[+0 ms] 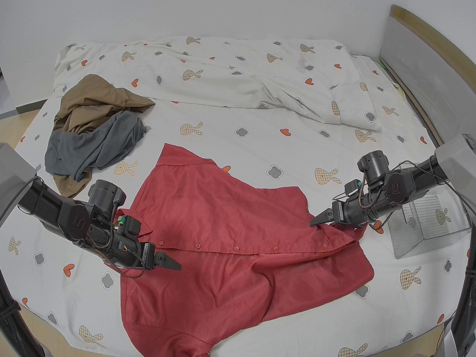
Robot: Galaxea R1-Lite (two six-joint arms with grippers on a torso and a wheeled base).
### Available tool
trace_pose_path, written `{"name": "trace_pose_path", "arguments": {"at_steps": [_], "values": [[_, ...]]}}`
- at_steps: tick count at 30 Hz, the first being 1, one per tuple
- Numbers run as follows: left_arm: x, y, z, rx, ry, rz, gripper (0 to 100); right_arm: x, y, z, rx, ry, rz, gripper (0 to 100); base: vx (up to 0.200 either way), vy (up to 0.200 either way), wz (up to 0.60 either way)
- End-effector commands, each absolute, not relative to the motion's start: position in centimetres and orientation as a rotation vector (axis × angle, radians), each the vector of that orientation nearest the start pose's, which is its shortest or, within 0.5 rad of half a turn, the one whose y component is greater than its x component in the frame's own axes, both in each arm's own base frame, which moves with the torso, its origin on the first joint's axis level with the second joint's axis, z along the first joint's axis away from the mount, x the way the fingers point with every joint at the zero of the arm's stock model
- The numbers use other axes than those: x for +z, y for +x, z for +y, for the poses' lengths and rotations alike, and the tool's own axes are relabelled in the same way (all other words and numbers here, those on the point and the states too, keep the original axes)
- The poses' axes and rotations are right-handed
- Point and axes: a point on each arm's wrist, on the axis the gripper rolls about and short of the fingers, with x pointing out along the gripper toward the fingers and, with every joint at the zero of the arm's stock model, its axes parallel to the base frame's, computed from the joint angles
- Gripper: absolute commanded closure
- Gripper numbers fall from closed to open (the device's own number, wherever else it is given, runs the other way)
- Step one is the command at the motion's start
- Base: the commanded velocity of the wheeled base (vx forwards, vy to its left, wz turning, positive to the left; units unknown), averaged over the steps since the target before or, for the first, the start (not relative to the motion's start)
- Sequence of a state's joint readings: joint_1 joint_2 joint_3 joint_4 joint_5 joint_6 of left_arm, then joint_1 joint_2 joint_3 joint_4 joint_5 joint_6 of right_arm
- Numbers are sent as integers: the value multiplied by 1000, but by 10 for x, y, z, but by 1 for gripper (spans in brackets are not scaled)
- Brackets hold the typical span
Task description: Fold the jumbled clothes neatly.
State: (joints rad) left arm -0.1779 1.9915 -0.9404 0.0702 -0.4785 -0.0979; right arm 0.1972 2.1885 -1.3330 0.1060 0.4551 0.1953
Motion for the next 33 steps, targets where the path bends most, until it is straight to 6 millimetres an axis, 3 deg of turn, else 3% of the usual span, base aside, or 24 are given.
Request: {"name": "trace_pose_path", "arguments": {"at_steps": [1, 9, 12, 21, 33], "values": [[70, 311, -67, -530, -255, 1156, 0, 73, 395, 92, 510, 299, 1043, 100, 0, 0, 0], [67, 313, -67, -529, -256, 1163, 0, 85, 403, 77, 478, 323, 996, 100, 0, 0, 0], [64, 316, -66, -521, -264, 1171, 0, 113, 398, 65, 469, 334, 923, 100, 0, 0, 0], [58, 321, -64, -507, -275, 1186, 0, 159, 379, 55, 441, 402, 820, 100, 0, 0, 0], [58, 322, -60, -492, -283, 1186, 0, 147, 362, 57, 430, 419, 888, 100, 0, 0, 0]]}}
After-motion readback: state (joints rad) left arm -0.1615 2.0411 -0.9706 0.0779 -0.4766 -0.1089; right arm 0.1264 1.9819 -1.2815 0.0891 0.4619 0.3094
